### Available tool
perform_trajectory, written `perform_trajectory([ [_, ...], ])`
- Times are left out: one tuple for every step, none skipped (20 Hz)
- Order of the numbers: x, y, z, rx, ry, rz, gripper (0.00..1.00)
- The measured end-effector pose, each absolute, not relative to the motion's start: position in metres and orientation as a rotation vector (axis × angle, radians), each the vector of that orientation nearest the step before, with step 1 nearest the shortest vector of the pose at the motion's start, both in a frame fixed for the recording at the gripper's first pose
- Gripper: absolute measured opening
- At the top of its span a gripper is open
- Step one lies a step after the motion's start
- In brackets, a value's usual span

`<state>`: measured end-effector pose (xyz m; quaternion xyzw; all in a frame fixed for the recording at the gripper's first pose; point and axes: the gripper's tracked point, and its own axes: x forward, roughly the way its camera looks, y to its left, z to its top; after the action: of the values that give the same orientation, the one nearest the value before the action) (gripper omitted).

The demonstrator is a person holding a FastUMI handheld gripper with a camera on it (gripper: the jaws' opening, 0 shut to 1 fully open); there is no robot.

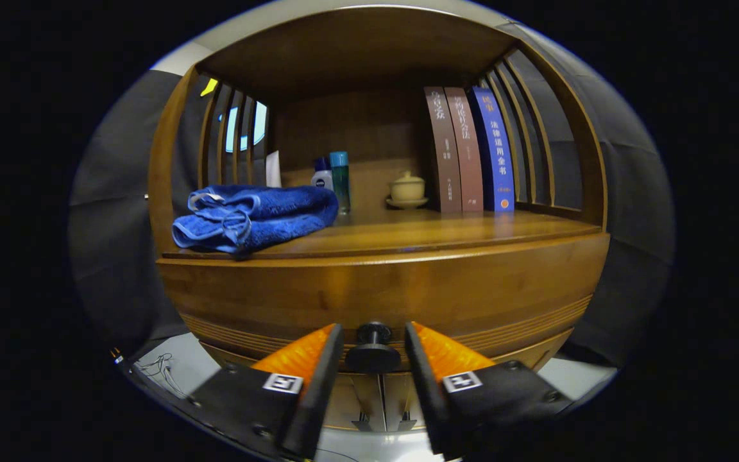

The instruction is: Pull open the drawer, take out the items inside it, and place them on the countertop above the cabinet.

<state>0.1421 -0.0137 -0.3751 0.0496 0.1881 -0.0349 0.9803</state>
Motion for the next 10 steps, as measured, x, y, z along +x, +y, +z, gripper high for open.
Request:
perform_trajectory([
  [0.1501, -0.0138, -0.3804, 0.093, 0.369, -0.075, 0.5],
  [0.1515, -0.0134, -0.3825, 0.088, 0.376, -0.075, 0.44],
  [0.1474, -0.013, -0.3827, 0.083, 0.381, -0.07, 0.38],
  [0.1495, -0.0137, -0.3794, 0.076, 0.391, -0.066, 0.38],
  [0.1508, -0.0134, -0.384, 0.067, 0.401, -0.06, 0.3],
  [0.1494, -0.0132, -0.3839, 0.06, 0.406, -0.058, 0.3],
  [0.1493, -0.0132, -0.3835, 0.05, 0.409, -0.058, 0.3],
  [0.1496, -0.0134, -0.3842, 0.045, 0.414, -0.06, 0.3],
  [0.1494, -0.0138, -0.3847, 0.047, 0.419, -0.063, 0.3],
  [0.1481, -0.0135, -0.3844, 0.056, 0.422, -0.067, 0.3],
])
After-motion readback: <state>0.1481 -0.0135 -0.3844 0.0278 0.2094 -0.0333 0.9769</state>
